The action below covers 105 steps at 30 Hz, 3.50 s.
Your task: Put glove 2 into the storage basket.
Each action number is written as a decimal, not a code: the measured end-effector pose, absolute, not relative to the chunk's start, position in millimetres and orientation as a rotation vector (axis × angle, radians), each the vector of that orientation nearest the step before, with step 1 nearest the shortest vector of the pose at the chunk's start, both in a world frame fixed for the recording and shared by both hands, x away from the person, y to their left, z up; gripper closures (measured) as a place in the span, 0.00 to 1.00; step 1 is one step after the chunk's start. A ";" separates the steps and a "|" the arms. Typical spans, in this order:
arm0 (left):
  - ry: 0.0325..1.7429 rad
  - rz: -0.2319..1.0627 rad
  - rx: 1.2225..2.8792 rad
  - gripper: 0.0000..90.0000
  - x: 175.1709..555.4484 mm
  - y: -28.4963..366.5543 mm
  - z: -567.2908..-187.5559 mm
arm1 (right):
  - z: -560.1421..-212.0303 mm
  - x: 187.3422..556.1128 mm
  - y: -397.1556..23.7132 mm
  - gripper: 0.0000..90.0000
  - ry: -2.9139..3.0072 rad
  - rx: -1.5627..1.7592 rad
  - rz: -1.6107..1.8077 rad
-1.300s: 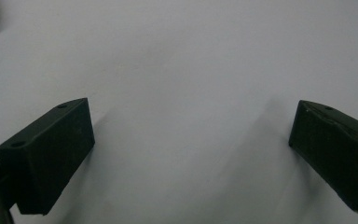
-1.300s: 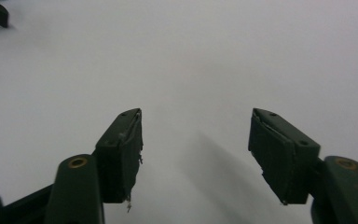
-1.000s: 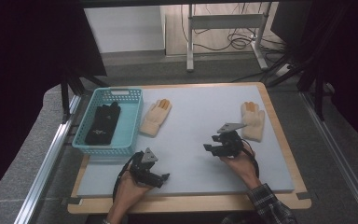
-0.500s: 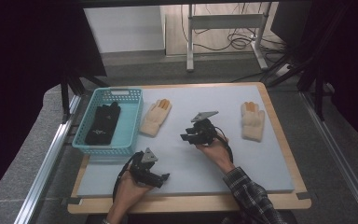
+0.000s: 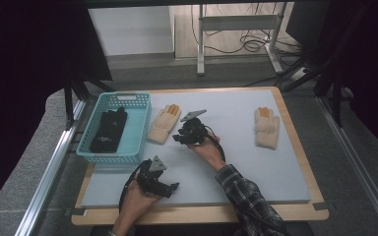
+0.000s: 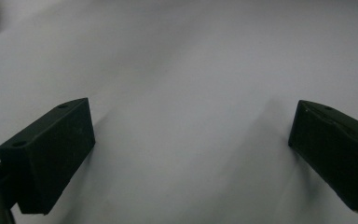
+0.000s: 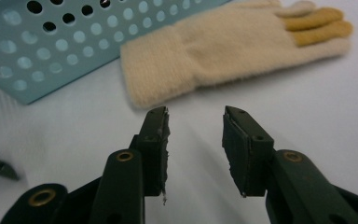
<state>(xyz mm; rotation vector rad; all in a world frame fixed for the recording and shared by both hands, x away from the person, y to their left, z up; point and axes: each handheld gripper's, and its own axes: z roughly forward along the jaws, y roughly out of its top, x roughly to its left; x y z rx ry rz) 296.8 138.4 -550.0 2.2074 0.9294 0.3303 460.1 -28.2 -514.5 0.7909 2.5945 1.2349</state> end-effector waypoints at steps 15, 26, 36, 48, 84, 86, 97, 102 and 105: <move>0.929 0.328 2.207 0.01 296.9 138.7 -550.0 | -534.5 478.8 28.6 0.42 2.590 0.786 1.154; 0.929 0.327 2.208 0.01 297.1 138.7 -550.0 | -538.6 479.7 24.7 0.82 2.614 0.874 1.236; 0.930 0.327 2.207 0.01 297.0 138.7 -550.1 | -516.7 463.8 9.0 0.83 2.577 0.756 1.168; 0.928 0.330 2.210 0.01 297.3 138.9 -550.1 | -470.0 443.7 -49.6 0.83 2.509 0.708 1.202; 0.935 0.330 2.200 0.01 297.1 138.6 -550.3 | -492.2 332.4 -179.3 0.62 2.529 0.755 1.144; 0.935 0.330 2.200 0.01 297.1 138.6 -550.2 | -494.2 334.9 -184.7 0.59 2.521 0.789 1.157; 0.934 0.329 2.202 0.01 297.2 138.7 -550.2 | -495.9 356.0 -213.7 0.68 2.458 0.920 1.140; 0.935 0.329 2.202 0.01 297.1 138.7 -550.2 | -494.4 378.7 -238.6 0.80 2.400 1.028 1.101; 0.935 0.328 2.201 0.01 297.1 138.7 -550.2 | -491.7 390.9 -253.7 0.83 2.356 1.086 1.081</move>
